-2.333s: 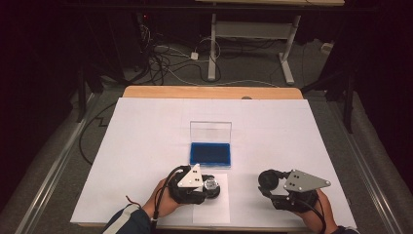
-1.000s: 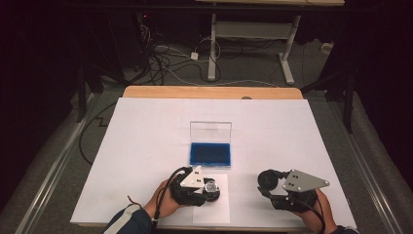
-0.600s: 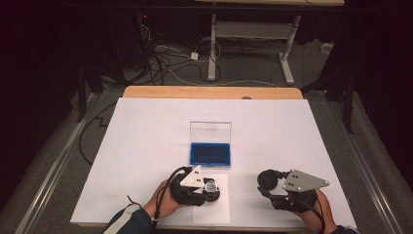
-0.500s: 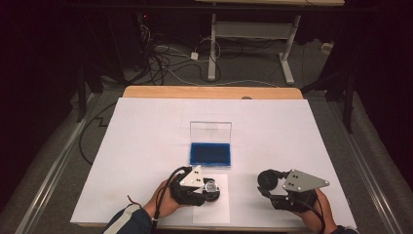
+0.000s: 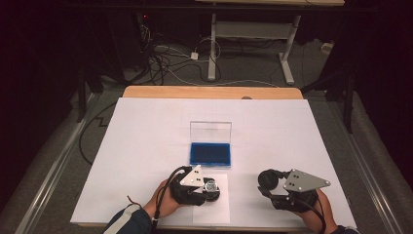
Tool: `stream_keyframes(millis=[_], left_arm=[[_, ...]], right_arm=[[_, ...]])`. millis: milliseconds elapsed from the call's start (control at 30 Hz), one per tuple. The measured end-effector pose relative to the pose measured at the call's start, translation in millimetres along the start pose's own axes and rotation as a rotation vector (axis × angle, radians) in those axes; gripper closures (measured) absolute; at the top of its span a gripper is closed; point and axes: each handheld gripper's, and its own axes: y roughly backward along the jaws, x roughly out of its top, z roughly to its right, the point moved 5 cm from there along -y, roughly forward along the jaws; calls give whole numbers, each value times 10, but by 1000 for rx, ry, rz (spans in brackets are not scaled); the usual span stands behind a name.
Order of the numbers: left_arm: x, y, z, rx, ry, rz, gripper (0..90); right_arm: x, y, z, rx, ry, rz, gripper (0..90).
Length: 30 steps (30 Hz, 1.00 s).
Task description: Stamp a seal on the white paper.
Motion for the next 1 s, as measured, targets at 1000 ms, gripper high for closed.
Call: stream_keyframes(millis=[1000], left_arm=[[105, 179, -53, 31, 4, 81, 541]], right_arm=[[6, 10, 1, -4, 0, 4, 385]])
